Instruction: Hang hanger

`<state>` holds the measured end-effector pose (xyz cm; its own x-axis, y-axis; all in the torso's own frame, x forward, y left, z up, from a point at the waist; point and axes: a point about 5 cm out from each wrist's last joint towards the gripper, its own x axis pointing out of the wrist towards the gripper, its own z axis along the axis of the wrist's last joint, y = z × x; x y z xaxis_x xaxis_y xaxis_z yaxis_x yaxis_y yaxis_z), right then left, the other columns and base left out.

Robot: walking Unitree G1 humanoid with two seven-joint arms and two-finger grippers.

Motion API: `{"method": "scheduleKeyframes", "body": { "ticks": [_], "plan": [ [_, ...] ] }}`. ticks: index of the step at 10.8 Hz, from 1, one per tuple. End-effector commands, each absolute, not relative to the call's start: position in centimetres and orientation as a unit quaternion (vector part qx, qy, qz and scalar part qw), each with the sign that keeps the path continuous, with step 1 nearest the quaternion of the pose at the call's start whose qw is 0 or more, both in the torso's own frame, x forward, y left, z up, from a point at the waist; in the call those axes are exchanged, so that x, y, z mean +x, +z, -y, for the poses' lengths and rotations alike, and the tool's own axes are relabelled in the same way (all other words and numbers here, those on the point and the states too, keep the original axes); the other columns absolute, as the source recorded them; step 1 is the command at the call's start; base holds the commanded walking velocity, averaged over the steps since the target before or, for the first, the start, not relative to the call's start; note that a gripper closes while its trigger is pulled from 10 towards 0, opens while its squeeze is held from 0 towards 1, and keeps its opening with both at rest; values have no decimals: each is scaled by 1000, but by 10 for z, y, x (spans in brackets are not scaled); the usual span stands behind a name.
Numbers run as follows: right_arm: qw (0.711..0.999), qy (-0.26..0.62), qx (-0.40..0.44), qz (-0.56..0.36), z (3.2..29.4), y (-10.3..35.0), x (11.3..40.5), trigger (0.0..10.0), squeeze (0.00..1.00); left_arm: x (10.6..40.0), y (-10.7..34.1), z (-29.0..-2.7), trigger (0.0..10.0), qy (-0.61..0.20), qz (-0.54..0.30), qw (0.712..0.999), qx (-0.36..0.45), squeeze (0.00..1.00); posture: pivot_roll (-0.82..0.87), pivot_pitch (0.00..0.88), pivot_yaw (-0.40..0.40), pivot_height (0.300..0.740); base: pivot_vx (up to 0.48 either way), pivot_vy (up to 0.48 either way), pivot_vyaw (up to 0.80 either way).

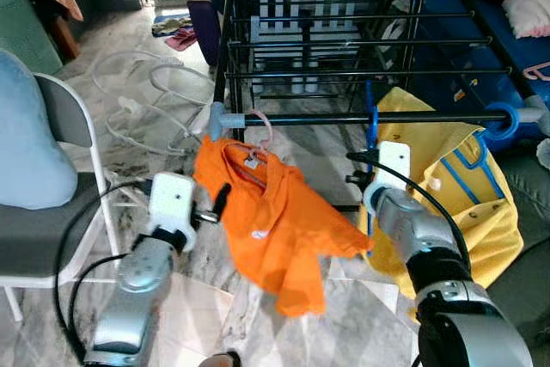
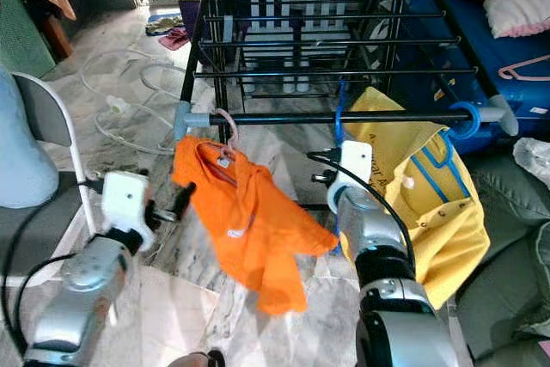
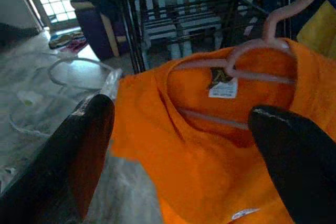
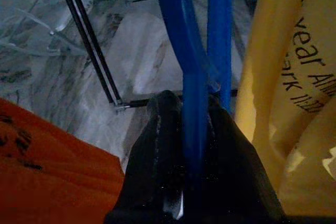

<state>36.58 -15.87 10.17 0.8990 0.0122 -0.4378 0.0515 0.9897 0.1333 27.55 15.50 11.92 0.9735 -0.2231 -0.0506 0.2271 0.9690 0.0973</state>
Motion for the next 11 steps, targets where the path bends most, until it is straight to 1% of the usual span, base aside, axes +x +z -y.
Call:
{"method": "scheduleKeyframes", "body": {
  "ticks": [1,2,3,4,8,11],
  "plan": [
    [969,-15,68,-237,160,96,362,10000,0,273,118,-156,10000,-113,-26,992,49,0,-4,89,42,740,0,0,0],
    [970,-12,59,-234,160,96,362,9020,0,270,113,-151,10000,-115,-33,992,46,0,-4,86,40,740,0,0,0],
    [970,-13,57,-234,159,97,362,10000,0,269,112,-150,10000,-116,-37,992,44,0,-4,82,40,740,0,0,0],
    [970,-10,74,-230,158,98,362,10000,1000,269,111,-147,10000,-119,-39,991,42,0,-2,81,38,740,0,0,0],
    [973,-10,57,-225,157,99,362,10000,1000,269,111,-148,10000,-114,-42,992,40,0,-2,88,38,740,0,0,0],
    [983,-13,-19,-182,162,107,362,10000,1000,268,110,-144,10000,-114,-42,992,34,0,-8,90,35,740,0,0,0]
  ]
}}
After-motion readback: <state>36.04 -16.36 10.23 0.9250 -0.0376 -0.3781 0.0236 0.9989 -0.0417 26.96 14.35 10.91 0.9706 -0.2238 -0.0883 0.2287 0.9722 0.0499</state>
